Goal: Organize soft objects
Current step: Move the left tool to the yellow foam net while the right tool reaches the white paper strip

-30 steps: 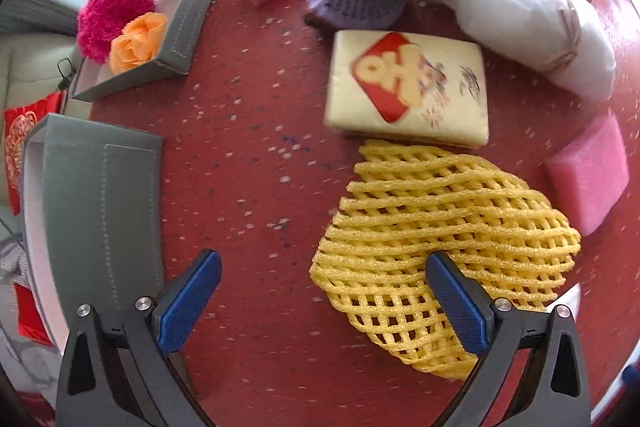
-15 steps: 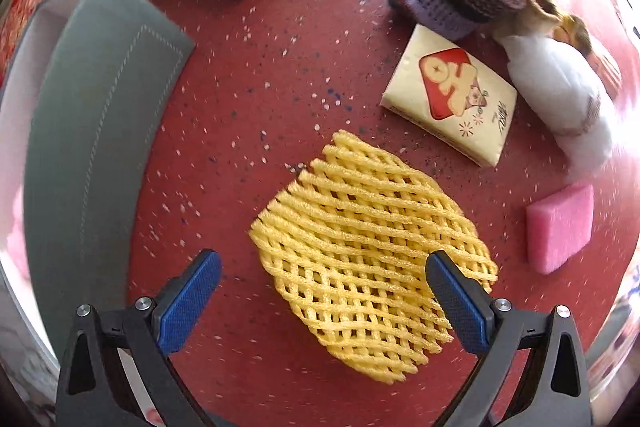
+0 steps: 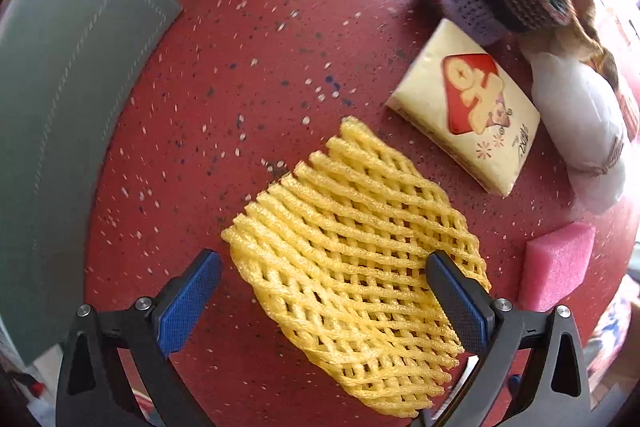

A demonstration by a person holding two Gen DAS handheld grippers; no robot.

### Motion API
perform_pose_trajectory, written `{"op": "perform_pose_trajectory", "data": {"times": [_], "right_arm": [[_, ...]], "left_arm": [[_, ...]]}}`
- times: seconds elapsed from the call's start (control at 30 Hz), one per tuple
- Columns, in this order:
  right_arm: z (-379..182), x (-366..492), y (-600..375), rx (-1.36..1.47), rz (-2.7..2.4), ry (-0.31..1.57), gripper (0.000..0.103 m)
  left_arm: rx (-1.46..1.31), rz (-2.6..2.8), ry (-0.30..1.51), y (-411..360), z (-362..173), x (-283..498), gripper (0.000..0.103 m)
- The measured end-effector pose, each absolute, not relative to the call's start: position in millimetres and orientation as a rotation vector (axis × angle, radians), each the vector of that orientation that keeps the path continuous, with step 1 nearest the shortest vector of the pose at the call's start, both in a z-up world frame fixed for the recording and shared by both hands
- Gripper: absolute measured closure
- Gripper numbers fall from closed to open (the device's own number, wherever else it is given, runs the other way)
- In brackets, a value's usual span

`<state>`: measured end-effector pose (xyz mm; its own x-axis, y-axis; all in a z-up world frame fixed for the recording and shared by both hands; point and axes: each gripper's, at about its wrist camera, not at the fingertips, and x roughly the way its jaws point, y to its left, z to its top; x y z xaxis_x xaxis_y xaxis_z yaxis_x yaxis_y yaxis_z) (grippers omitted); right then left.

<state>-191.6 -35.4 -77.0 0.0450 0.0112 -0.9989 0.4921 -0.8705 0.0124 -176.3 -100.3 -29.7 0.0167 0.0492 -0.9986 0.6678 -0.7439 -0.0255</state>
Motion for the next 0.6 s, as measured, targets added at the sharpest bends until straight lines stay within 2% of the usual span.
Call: {"op": "perform_pose_trajectory", "data": {"times": [0.2, 0.3, 0.4, 0.47, 0.5, 0.53, 0.6], "right_arm": [[-77, -178, -58, 1.943, -1.895, 0.524, 0.001], [-73, -180, -51, 1.956, -1.902, 0.511, 0.007], [-68, -179, -49, 1.956, -1.922, 0.484, 0.025], [-64, -178, -51, 1.947, -1.928, 0.477, 0.049], [-62, -178, -54, 1.941, -1.925, 0.477, 0.057], [-60, -177, -57, 1.929, -1.921, 0.483, 0.076], [-59, -175, -64, 1.921, -1.909, 0.498, 0.079]], "left_arm": [[1.803, -1.798, 0.72, -94, -28, -169, 0.0], [1.843, -1.755, 0.75, -90, -28, -166, 0.0], [1.868, -1.722, 0.783, -86, -35, -172, 0.0], [1.885, -1.732, 0.757, -83, -36, -174, 0.0], [1.901, -1.744, 0.739, -78, -35, -175, 0.005], [1.906, -1.762, 0.734, -83, -37, -183, 0.009], [1.926, -1.798, 0.716, -78, -37, -194, 0.021]]}}
